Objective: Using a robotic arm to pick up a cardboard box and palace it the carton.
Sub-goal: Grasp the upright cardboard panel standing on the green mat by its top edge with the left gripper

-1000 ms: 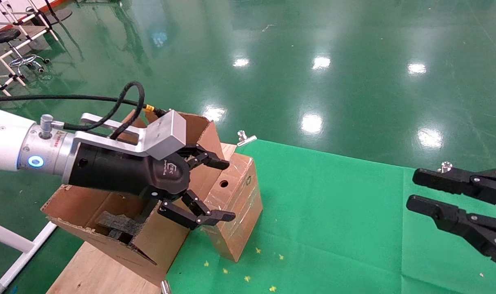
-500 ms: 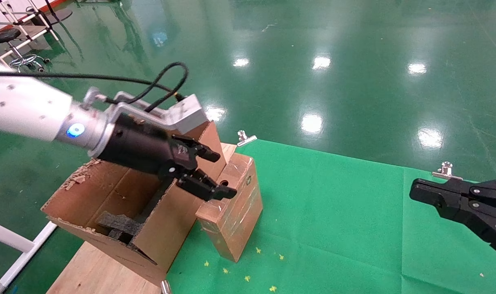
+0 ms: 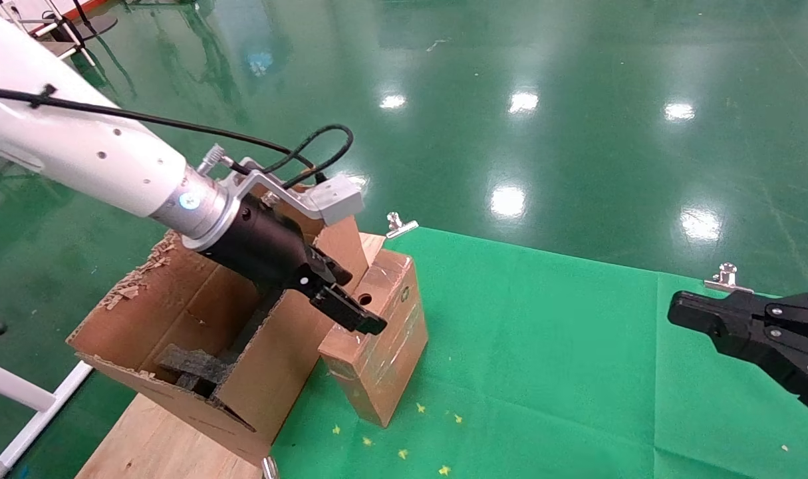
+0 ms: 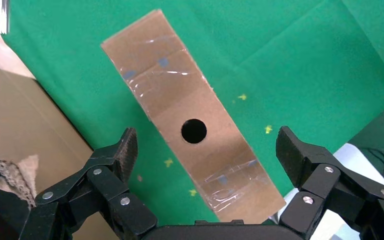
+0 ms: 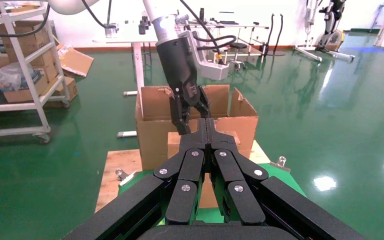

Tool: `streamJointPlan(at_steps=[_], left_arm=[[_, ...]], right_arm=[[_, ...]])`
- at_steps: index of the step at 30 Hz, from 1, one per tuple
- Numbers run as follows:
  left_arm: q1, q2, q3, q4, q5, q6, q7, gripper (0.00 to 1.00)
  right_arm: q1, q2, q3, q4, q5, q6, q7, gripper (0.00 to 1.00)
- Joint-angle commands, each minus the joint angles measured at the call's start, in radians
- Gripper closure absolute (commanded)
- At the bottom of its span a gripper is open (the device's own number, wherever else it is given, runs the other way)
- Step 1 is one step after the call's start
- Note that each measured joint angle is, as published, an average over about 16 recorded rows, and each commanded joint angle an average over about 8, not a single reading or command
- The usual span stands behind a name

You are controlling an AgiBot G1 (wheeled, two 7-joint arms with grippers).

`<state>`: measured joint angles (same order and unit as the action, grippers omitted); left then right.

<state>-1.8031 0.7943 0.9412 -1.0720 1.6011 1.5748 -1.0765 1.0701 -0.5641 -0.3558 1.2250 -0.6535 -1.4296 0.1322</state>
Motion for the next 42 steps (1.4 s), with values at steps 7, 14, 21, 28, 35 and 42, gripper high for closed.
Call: streamJointPlan(at_steps=[7,14,21,28,35,42], left_arm=[[-0.014,0.028,0.062,0.01,0.01,-0.011,-0.064,0.0],[-0.015,0.042,0.095,-0.029,0.035,-0.021,-0.144,0.0],[-0.011,0.047,0.117,-0.094,0.075,-0.038,-0.245,0.0],[0.006,0.049,0.131,-0.155,0.105,-0.056,-0.322,0.44],[0.014,0.048,0.136,-0.176,0.114,-0.065,-0.339,1.0],[0.013,0.048,0.134,-0.169,0.112,-0.064,-0.334,1.0]], right_arm=[[0.0,0.0,0.0,0.0,0.0,0.0,0.0,1.0],[0.0,0.0,0.0,0.0,0.0,0.0,0.0,0.36],[0.0,0.0,0.0,0.0,0.0,0.0,0.0,0.0],[0.0,0.0,0.0,0.0,0.0,0.0,0.0,0.0],[0.0,0.0,0.0,0.0,0.0,0.0,0.0,0.0],[0.0,0.0,0.0,0.0,0.0,0.0,0.0,0.0]])
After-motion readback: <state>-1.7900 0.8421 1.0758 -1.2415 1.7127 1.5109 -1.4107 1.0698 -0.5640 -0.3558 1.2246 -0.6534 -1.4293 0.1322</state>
